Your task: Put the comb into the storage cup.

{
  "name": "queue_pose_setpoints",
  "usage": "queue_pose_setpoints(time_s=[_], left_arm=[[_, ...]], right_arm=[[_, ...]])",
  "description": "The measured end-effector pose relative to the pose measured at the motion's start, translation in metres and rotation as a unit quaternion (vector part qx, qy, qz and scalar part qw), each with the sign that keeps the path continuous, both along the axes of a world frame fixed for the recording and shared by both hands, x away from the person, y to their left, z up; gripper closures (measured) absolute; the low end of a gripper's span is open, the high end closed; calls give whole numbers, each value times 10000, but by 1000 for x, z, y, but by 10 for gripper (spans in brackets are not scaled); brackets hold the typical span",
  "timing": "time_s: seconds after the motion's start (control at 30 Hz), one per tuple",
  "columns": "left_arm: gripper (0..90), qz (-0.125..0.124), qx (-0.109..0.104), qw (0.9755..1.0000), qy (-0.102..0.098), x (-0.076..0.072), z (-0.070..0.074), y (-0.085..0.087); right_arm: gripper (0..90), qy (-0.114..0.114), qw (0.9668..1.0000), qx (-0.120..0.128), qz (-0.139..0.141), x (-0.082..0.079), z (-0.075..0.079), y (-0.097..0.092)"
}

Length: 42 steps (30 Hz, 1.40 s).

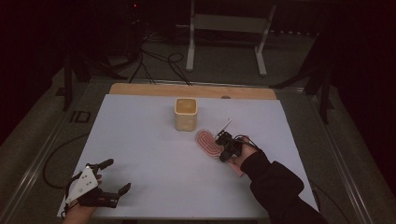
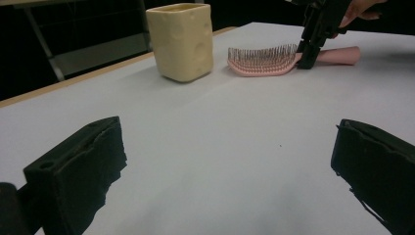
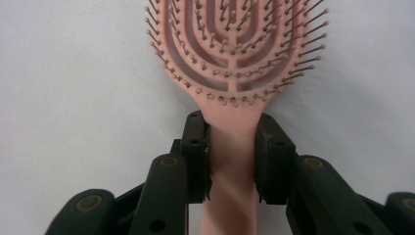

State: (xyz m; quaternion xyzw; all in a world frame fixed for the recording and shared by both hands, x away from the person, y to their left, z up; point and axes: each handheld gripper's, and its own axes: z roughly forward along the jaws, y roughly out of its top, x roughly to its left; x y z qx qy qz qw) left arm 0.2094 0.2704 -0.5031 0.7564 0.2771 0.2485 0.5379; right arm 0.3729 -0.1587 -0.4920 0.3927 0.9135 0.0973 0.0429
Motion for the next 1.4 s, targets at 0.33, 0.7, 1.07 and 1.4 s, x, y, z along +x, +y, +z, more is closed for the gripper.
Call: queue_pose_setpoints(time_s=[0.33, 0.7, 1.07, 1.4], left_arm=[[0, 9, 31, 10000, 11, 0, 0, 0], [0, 8, 38, 10000, 4, 0, 0, 0], [0, 6, 36, 10000, 9, 1, -1, -1], [0, 7, 36, 10000, 10, 1, -1, -1]], right_arm=[[705, -178, 9996, 217, -35, -5, -1, -6], [705, -412, 9980, 482, 0, -12, 11, -9], [704, -690, 9936, 897, -53, -21, 27, -18], [704, -1092, 9866, 1207, -63, -28, 46, -20]])
